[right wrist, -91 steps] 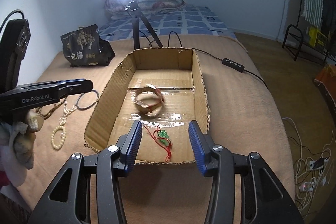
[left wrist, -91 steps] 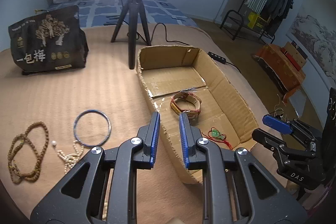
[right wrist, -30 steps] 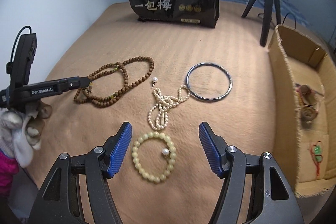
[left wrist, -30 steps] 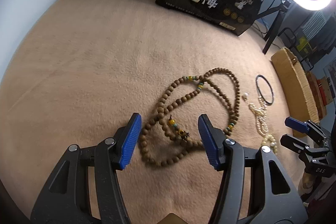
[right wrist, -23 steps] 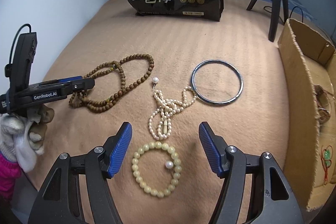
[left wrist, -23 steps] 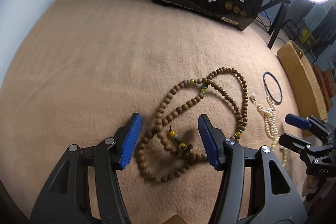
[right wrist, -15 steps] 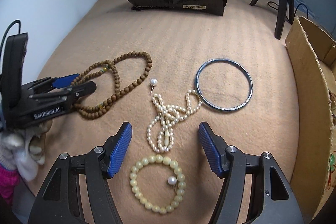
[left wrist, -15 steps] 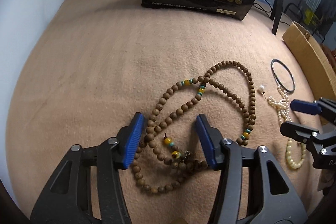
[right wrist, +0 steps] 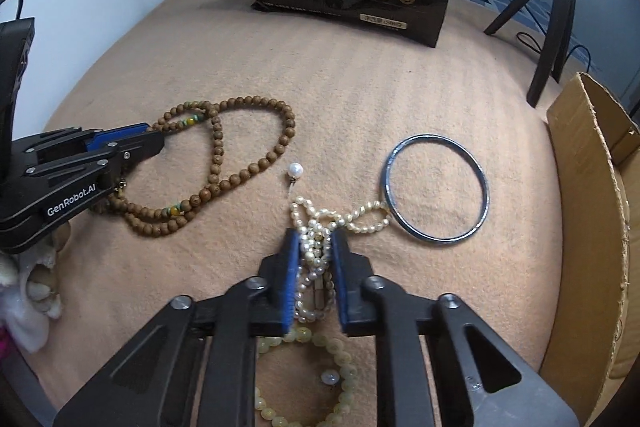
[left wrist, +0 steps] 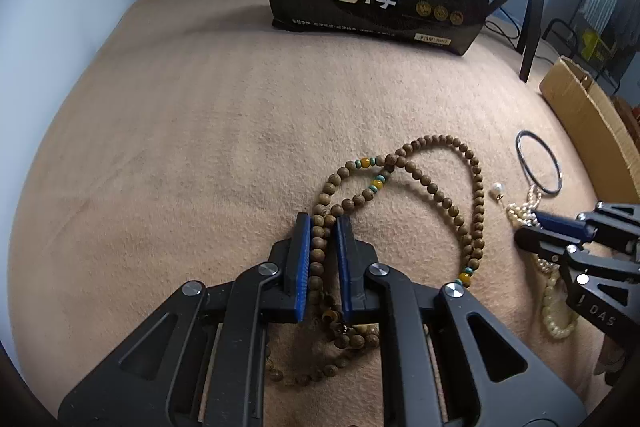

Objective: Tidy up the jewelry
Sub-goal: 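Grasp the wooden bead necklace with the left tool while the right tool grasps the pearl strand, then lift the necklace and pearls into the cardboard box and release both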

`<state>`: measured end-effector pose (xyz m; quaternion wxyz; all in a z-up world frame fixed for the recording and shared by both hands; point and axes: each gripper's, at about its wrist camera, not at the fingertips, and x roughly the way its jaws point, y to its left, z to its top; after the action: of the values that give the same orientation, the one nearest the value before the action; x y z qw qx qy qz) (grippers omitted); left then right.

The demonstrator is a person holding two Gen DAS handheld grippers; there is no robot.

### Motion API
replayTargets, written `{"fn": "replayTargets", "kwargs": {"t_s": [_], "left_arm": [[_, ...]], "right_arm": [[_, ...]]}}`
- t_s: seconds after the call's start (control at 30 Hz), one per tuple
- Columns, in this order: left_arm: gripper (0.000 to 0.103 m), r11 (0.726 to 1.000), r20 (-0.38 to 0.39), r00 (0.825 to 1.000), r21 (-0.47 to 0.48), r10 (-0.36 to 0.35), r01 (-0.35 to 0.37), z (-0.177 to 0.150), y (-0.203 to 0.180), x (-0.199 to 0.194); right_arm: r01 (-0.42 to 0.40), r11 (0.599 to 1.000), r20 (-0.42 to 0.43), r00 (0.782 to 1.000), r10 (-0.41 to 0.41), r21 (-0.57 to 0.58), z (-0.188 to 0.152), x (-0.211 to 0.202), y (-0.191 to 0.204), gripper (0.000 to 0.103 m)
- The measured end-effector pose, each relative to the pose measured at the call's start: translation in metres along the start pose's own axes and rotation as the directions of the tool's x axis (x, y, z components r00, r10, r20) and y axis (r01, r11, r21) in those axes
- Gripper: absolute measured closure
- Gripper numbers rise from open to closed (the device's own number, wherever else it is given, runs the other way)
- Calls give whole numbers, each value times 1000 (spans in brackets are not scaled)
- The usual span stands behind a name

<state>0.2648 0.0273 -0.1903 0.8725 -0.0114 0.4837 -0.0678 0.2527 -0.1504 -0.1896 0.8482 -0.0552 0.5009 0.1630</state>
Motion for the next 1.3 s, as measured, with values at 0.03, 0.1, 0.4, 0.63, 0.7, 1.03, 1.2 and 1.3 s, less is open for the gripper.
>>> {"fn": "replayTargets", "kwargs": {"t_s": [0.03, 0.1, 0.4, 0.63, 0.7, 1.03, 1.2, 1.3], "left_arm": [[92, 1000, 2, 1000, -9, -5, 5, 0, 1, -2], [92, 1000, 12, 1000, -22, -13, 13, 1, 4, -8], [93, 998, 81, 996, -49, -44, 48, 10, 9, -50], [93, 994, 118, 990, -62, -78, 85, 19, 5, -81], [92, 994, 126, 988, -62, -86, 95, 23, 3, -90], [93, 994, 200, 976, -35, -91, 100, 42, -12, -143], [93, 995, 236, 968, -14, -90, 96, 56, -24, -165], [93, 994, 253, 962, -5, -102, 106, 62, -31, -177]], "right_arm": [[-5, 1000, 2, 1000, 5, -2, 0, 0, 1, 93], [-16, 1000, 6, 1000, 16, 0, -1, -1, 0, 96], [-84, 996, 53, 995, 83, 18, 3, -23, 1, 97], [-108, 994, 114, 988, 107, 9, 4, -57, 2, 97], [-110, 994, 131, 986, 108, 8, 5, -69, 0, 97], [-95, 995, 202, 975, 89, 20, -2, -118, -18, 97], [-83, 996, 240, 968, 73, 35, -8, -146, -34, 97], [-70, 997, 256, 965, 58, 37, -13, -159, -44, 97]]}}
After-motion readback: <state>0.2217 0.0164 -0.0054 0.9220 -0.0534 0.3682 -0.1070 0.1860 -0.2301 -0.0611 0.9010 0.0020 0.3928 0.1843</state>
